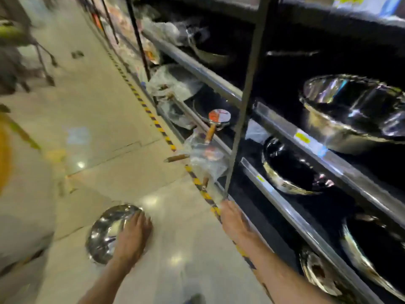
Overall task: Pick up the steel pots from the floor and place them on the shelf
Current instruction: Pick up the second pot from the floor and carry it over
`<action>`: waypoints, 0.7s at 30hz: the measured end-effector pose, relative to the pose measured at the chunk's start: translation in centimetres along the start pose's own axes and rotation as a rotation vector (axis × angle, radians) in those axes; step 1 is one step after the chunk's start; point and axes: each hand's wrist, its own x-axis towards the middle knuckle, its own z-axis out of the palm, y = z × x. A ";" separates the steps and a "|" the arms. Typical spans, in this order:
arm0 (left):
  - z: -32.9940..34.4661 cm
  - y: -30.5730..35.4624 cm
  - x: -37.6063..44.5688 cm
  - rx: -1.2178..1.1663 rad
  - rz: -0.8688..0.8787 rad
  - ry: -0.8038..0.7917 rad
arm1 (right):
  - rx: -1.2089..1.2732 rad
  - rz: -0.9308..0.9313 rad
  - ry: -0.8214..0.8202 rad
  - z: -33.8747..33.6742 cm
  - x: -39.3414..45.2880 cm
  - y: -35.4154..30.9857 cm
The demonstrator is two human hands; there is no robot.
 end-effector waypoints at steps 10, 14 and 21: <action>-5.8 -17.3 -6.7 -0.001 -0.319 0.164 | -0.036 -0.359 -0.022 3.8 2.5 -19.7; -5.4 -22.5 -9.1 -0.019 -0.357 0.177 | -0.079 -0.383 -0.088 7.6 2.6 -24.3; -3.3 -31.8 -9.7 -0.090 -0.437 0.088 | -0.114 -0.375 -0.165 13.7 4.8 -30.3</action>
